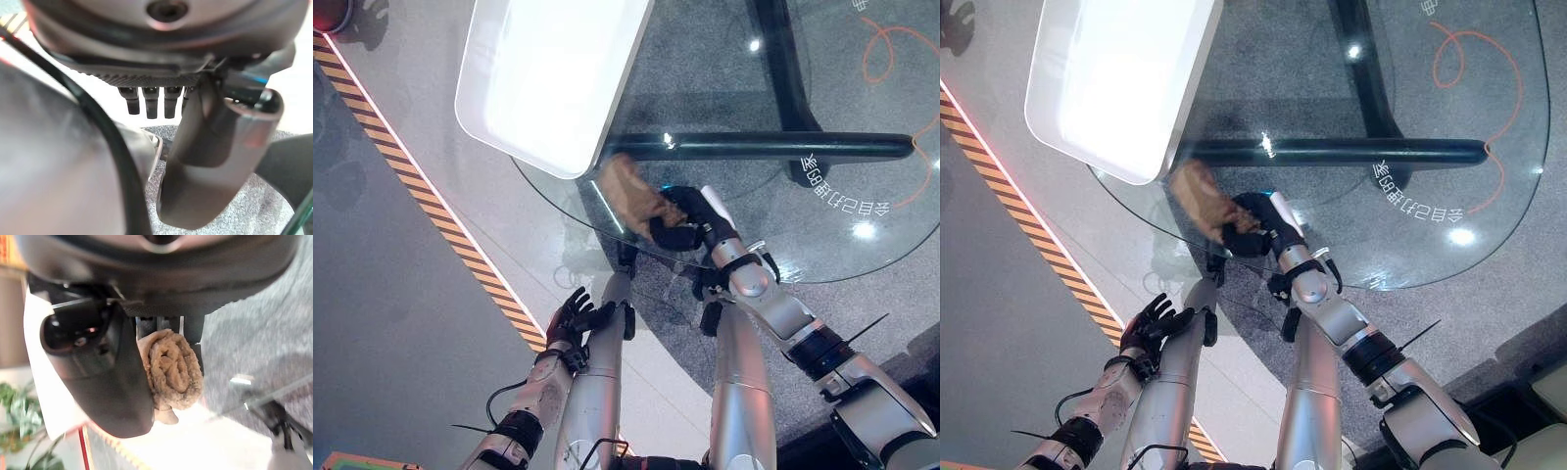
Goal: Wipe the table with a cloth and put it in the basket.
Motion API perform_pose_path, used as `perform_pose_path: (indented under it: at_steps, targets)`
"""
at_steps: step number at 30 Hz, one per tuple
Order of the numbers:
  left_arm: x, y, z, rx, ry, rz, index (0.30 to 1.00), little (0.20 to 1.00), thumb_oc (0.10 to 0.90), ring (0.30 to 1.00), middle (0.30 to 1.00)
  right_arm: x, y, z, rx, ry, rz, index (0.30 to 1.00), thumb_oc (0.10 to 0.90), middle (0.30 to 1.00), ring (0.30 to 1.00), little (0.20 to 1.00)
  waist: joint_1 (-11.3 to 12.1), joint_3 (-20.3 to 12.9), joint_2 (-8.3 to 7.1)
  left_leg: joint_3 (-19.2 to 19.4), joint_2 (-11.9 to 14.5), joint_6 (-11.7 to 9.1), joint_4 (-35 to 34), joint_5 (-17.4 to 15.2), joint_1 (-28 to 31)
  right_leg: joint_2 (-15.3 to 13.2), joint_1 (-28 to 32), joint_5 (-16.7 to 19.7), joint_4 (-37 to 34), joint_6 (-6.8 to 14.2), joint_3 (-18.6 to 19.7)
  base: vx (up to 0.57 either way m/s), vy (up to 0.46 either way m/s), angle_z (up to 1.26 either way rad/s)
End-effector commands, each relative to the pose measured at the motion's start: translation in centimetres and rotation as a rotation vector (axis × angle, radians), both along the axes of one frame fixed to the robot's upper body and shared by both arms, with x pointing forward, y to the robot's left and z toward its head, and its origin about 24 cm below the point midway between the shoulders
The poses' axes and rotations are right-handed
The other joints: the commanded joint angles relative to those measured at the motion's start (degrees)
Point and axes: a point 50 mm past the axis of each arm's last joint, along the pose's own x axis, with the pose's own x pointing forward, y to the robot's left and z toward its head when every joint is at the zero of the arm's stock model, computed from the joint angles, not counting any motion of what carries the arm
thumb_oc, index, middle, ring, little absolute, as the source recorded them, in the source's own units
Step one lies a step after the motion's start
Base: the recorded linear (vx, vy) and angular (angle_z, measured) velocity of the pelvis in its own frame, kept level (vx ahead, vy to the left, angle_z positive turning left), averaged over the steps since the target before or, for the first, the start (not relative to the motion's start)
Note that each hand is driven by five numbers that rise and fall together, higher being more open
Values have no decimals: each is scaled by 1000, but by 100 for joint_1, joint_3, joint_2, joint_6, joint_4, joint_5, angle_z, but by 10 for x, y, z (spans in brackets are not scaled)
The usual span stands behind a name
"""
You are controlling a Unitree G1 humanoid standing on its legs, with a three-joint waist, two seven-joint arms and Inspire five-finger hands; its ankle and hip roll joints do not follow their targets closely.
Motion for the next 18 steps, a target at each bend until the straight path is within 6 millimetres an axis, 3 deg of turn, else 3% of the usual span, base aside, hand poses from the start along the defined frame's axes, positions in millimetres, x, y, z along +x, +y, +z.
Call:
perform_pose_path:
  at_steps: [1, 10, 18]
  targets:
    - [-19, 0, -12, 14, 32, -17, 900, 900, 800, 900, 900, -21, 28, 56, 131, -231, 181, 300, 100, 300, 300, 200, -72, -106, 102, 501, -270, 90, 1120, -1341, 15, 254, 154, 837, -1246, 321, -163, 51, 0, 11]
    - [-15, -2, -5, -10, -1, -12, 900, 900, 800, 900, 900, -14, 6, 63, 234, -292, 8, 300, 100, 300, 300, 200, -95, -106, 92, 508, -242, 108, 1143, -1370, 80, 252, 202, 851, -1227, 328, -155, 5, 1, 2]
    - [-12, -5, 14, -277, -102, 72, 900, 900, 800, 900, 900, -17, -28, 73, 355, -380, -133, 300, 100, 300, 300, 200, -198, -106, 60, 512, -225, 128, 1041, -1388, 288, 289, 380, 873, -1279, 336, -124, -8, -6, 0]
